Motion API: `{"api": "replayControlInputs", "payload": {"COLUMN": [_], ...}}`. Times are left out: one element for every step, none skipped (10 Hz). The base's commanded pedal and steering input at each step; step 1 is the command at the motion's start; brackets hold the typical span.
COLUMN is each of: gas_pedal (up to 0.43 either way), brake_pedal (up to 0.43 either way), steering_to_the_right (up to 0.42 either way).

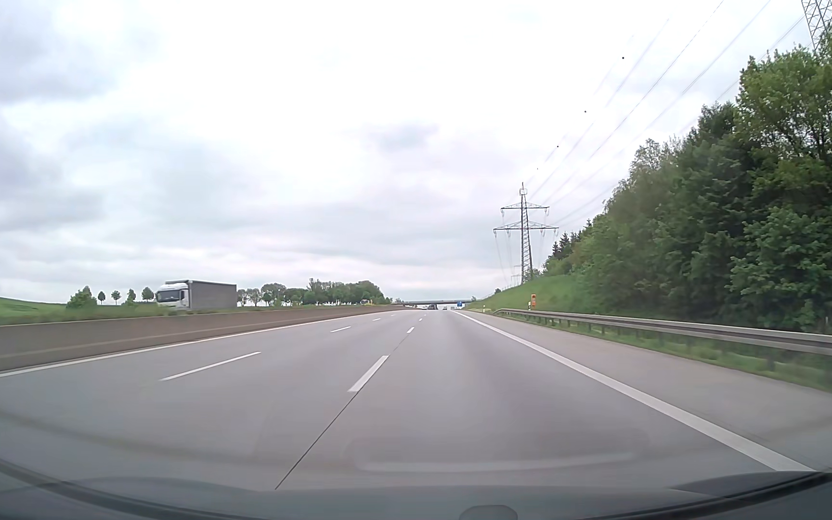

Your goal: Follow the waypoints while adhering to traffic rules and regulations

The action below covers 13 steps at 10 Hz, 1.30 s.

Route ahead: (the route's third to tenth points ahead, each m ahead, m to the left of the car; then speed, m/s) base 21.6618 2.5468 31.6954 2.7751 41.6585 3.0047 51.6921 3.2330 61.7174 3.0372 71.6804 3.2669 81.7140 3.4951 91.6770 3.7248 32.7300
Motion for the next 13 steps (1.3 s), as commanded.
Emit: {"api": "replayControlInputs", "payload": {"gas_pedal": [0.409,0.409,0.409,0.409,0.409,0.409,0.409,0.409,0.409,0.409,0.409,0.421,0.429], "brake_pedal": [0.0,0.0,0.0,0.0,0.0,0.0,0.0,0.0,0.0,0.0,0.0,0.0,0.0], "steering_to_the_right": [-0.004,-0.004,-0.004,-0.003,-0.002,-0.003,-0.003,-0.002,-0.003,-0.003,-0.003,-0.003,-0.002]}}
